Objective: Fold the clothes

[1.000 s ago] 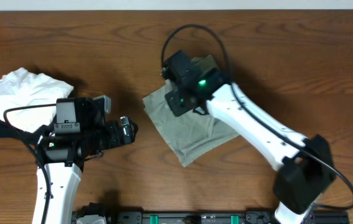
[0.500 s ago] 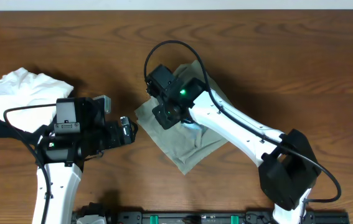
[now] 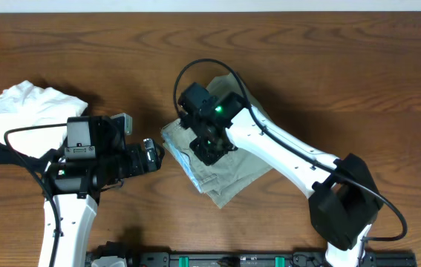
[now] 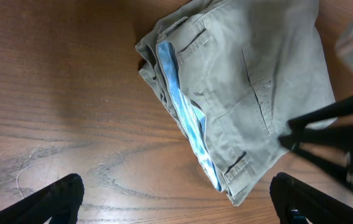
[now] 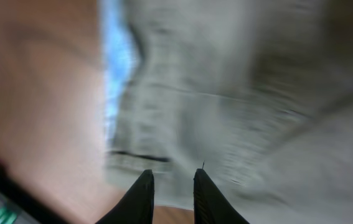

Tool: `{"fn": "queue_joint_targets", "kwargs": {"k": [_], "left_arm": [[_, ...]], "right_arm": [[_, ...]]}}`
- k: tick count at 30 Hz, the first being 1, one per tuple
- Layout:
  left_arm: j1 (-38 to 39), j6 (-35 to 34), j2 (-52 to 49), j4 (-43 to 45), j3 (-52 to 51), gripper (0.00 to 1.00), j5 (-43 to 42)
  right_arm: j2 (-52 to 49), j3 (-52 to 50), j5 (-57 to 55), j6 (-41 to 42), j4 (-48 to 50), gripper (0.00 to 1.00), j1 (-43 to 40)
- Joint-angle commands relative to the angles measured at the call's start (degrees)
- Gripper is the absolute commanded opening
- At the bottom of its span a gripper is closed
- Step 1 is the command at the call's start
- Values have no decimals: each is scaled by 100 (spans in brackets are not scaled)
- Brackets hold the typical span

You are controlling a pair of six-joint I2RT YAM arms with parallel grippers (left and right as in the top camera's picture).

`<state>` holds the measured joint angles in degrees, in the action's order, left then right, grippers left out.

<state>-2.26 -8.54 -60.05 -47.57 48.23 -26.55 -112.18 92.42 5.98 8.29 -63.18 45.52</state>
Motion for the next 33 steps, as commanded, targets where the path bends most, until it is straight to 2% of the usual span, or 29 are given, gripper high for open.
{"fn": "queue_joint_targets", "kwargs": {"k": [1, 5, 9, 14, 18, 21, 27, 29, 33], "left_arm": [[-20, 81, 24, 26, -37, 98, 50], [-17, 83, 9, 144, -37, 98, 48], [131, 328, -94, 492, -37, 98, 46], [778, 892, -520, 1268, -22, 98, 48], [1191, 1274, -1307, 1775, 343, 98, 85], [1233, 1403, -2065, 1722, 1003, 98, 393], [1276, 2175, -3569, 1615, 2323, 98, 389], [1274, 2420, -3954, 1626, 2553, 98, 391], [1276, 2463, -4577, 1744, 2647, 98, 385]], "right_arm": [[-33, 48, -1062, 1405, -90, 20, -310], [-33, 48, -1102, 2273, -221, 21, -835], [-33, 48, -680, 2339, -334, 21, -1368], [-33, 48, -251, 2341, -627, 20, -1856], [-15, 48, -321, 2361, -992, 18, -2181], [57, 48, -413, 2343, -1200, 18, -2426], [433, 48, -520, 1967, -1432, 18, -2815], [599, 48, -560, 1891, -1504, 18, -2909], [953, 48, -577, 1681, -1626, 18, -3064]]}}
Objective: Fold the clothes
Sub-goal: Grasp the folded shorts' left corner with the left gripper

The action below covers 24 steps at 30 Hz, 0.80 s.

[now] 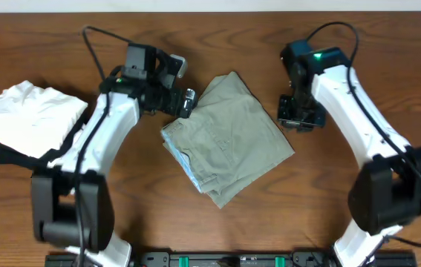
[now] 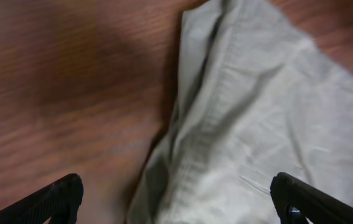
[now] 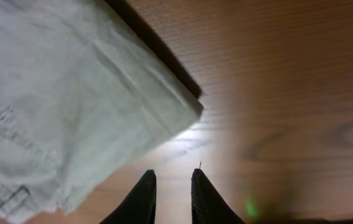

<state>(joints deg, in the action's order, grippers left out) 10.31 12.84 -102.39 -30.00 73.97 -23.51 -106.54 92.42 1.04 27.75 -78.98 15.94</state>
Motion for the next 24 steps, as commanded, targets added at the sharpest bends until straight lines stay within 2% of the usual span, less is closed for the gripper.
{"fn": "queue_joint_targets", "kwargs": {"k": [1, 12, 13, 16, 17, 19, 21, 24], "left_arm": [[33, 326, -472, -15, 72, 98, 63], [304, 321, -1296, -564, 57, 97, 66], [319, 319, -1303, -691, 48, 88, 66], [334, 280, -1305, -1200, 7, 51, 66], [332, 275, -1305, -1408, 7, 34, 66], [332, 275, -1305, -1779, 7, 7, 68], [328, 114, -1305, -2162, 7, 6, 66], [328, -835, -1305, -2667, 7, 6, -72]], "right_arm": [[479, 48, -83, -308, -66, 19, -144], [1161, 48, -85, -546, -249, 20, -448], [1198, 48, -85, -557, -262, 20, -470], [1272, 48, -85, -619, -271, 20, -511], [1290, 48, -87, -621, -271, 20, -529], [1296, 48, -85, -621, -275, 19, -557], [1296, 48, -85, -669, -289, 19, -581], [1296, 48, -116, -726, -299, 19, -592]]}}
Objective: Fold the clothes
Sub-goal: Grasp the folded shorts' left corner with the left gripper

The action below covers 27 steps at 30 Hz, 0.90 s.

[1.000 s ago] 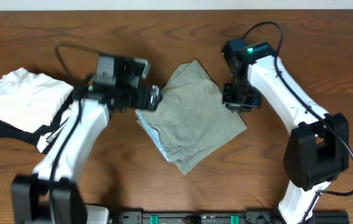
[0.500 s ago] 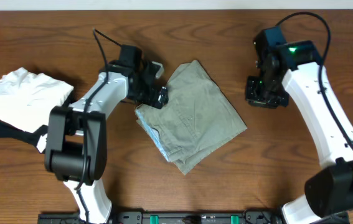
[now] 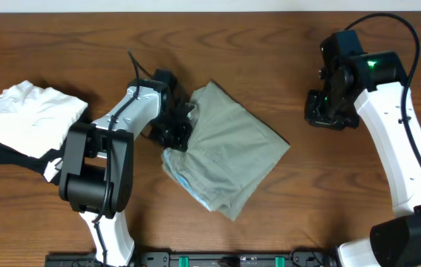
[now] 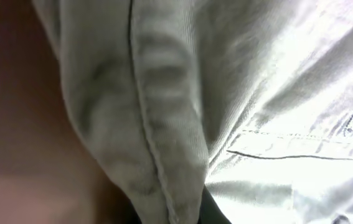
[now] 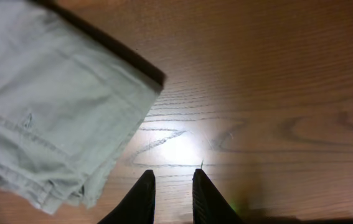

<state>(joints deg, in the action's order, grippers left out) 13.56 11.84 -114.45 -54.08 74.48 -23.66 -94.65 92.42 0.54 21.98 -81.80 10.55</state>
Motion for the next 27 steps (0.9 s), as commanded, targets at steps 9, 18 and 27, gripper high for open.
{"fn": "queue_joint_targets", "kwargs": {"k": [9, 18, 27], "left_arm": [[26, -1196, -96, -876, -44, 60, -975], [24, -1191, -83, -68, -31, 98, -520], [61, -890, -92, 962, -46, 98, -501]], "right_arm": [[107, 48, -76, -149, -13, 19, -52], [107, 48, -76, -149, -28, 19, -52], [107, 48, -166, -149, -28, 20, -52]]}}
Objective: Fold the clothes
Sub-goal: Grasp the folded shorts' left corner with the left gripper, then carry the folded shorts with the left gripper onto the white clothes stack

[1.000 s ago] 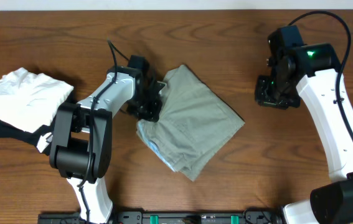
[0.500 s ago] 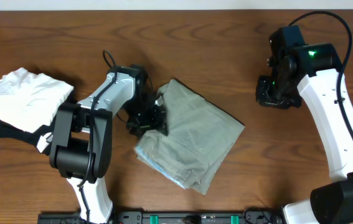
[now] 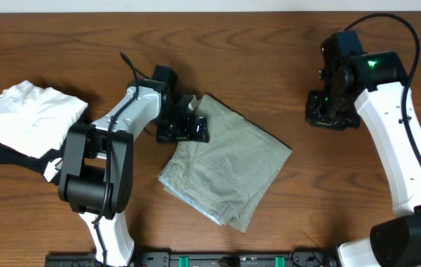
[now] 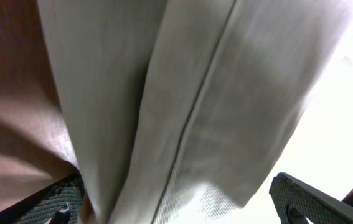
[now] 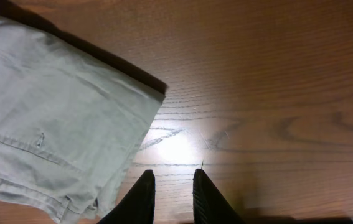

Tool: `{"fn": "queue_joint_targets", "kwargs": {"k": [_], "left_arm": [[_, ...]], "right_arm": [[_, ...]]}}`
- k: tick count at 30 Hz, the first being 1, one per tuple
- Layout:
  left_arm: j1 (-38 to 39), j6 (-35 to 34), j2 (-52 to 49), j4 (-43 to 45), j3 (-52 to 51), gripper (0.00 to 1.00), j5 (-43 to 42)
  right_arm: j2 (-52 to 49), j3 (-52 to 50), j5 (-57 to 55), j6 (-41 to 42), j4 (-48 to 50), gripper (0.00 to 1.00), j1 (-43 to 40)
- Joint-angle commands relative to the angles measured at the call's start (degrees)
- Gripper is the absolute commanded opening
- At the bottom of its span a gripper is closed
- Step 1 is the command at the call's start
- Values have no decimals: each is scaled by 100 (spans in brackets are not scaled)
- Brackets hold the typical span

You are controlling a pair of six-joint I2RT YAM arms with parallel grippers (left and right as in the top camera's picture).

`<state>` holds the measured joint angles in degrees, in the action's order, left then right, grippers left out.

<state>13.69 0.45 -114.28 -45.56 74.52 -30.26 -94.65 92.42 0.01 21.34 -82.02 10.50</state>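
Folded khaki pants (image 3: 229, 167) lie mid-table as a tilted square. My left gripper (image 3: 188, 127) sits at their back-left corner. In the left wrist view its fingers (image 4: 61, 202) stand wide apart, open, with the pants' thick folded edge (image 4: 182, 93) filling the space between them. Well right of the pants, my right gripper (image 3: 327, 117) hangs over bare wood. Its fingers (image 5: 142, 193) are close together with nothing between them, and the pants' right corner (image 5: 58, 137) shows to their left.
A crumpled white garment (image 3: 28, 111) lies at the left side of the table, with a dark item under its near edge. The wooden table (image 3: 344, 208) spreads around the pants.
The left gripper, then buried in cloth at the pants' left edge, now shows its fingers spread open at the back-left corner. The pants lie slightly nearer the front and flatter. The right arm is unmoved.
At first my right gripper was low over the folded pants and the left one stood open to their left. Then the left was at the pants' back-left corner and the right off to the right. Then the left pressed into the pants' edge; now it is open there.
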Motion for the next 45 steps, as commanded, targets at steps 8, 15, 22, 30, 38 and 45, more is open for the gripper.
{"fn": "queue_joint_targets", "kwargs": {"k": [8, 15, 22, 30, 38, 45], "left_arm": [[243, 251, -151, 400, -398, 94, 164], [240, 470, -151, 494, -481, 6, 164], [138, 522, 216, -48, -210, 6, 1427], [-476, 98, 2103, -96, 74, 6, 3327], [-992, 844, 3467, 566, 74, 6, 4680], [-1508, 1200, 3810, 1375, 74, 6, 5093]], "right_arm": [[107, 48, -111, -85, -9, 19, -48], [107, 48, -111, -85, -101, 19, -48], [107, 48, -157, -85, -118, 19, -48], [107, 48, -216, -85, -116, 19, -48], [107, 48, -216, -131, -131, 19, -48], [107, 48, -216, -131, -168, 19, -48]]}}
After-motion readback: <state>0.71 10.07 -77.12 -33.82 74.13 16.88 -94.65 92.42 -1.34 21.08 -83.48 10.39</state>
